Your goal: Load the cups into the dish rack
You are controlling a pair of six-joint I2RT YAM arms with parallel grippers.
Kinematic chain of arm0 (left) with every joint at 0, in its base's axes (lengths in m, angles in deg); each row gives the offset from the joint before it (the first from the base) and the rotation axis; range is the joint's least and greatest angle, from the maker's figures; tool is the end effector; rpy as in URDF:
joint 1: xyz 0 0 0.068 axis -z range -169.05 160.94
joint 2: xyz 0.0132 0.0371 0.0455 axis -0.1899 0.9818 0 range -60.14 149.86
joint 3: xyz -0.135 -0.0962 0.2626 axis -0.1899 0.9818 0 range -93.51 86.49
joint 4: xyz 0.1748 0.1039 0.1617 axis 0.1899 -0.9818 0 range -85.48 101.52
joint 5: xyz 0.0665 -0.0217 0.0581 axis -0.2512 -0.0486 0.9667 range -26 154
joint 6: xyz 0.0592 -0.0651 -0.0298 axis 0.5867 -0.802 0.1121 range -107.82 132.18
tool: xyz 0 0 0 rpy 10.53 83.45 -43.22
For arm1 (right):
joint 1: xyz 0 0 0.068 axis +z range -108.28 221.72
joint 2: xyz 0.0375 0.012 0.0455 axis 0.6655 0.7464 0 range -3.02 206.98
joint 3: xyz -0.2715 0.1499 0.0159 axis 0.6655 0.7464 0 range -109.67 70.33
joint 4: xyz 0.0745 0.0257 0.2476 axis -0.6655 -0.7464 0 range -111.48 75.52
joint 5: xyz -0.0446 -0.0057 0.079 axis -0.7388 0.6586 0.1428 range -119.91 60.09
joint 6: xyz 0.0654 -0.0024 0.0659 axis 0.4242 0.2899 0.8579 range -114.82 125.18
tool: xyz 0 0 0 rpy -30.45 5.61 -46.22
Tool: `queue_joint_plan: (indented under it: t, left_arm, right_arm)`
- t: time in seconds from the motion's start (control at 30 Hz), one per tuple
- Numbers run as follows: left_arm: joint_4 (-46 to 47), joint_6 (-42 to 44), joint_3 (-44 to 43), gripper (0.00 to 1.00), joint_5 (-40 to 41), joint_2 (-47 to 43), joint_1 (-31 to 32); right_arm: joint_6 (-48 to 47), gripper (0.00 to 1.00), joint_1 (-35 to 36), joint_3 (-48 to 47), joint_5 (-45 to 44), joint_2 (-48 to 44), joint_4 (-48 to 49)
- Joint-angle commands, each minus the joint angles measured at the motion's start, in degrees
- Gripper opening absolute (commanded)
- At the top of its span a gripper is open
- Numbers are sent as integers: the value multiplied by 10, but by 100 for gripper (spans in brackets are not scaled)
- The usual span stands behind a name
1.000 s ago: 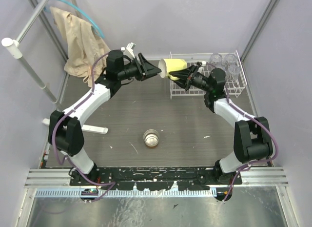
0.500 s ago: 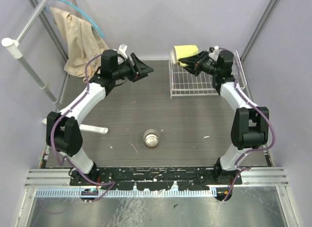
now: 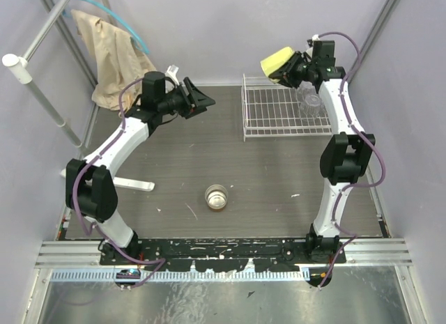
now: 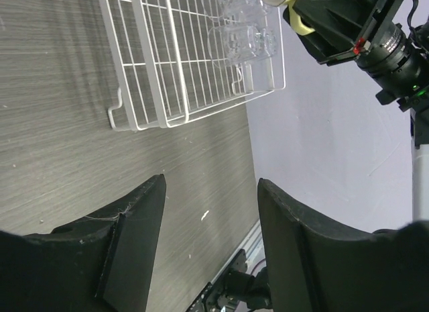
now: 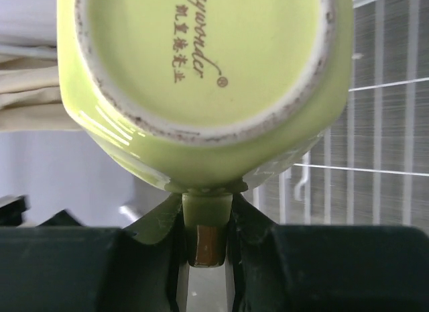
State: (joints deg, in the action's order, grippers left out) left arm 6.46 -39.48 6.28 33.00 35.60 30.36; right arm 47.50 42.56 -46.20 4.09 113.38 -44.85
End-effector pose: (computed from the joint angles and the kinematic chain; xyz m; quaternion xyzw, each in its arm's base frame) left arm 0.3978 -0.1859 0.3562 -0.0738 0.8033 -0.4977 0.3187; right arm 0.5208 0.0544 0.3732 0.1575 0.8270 0.4110 0.3497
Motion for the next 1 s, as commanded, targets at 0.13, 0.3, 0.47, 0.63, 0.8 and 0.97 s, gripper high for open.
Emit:
queue_joint_plan:
  t: [0.13,0.3,0.47,0.63,0.8,0.97]
  left_arm:
    - [-25,22,-38,64,-13,23,-22]
    - [-31,30,-49,64,-15,33,-31]
    - [-37,37,-54,65,-14,38,-37]
    - [-36,40,-44,65,-12,33,-46]
    - [-37,43,-35,65,-9,27,-54]
    - [-37,47,-19,65,-2,19,-60]
  right_arm:
    - [-196,1,12,-125,-172,23,-115]
    - [-249,1,33,-137,-266,42,-114]
    - [-307,1,57,-119,-348,51,-70]
    - [-331,1,65,-49,-414,37,16]
    - [-342,1,65,-40,-431,55,49]
    - [-352,1,63,18,-446,48,119]
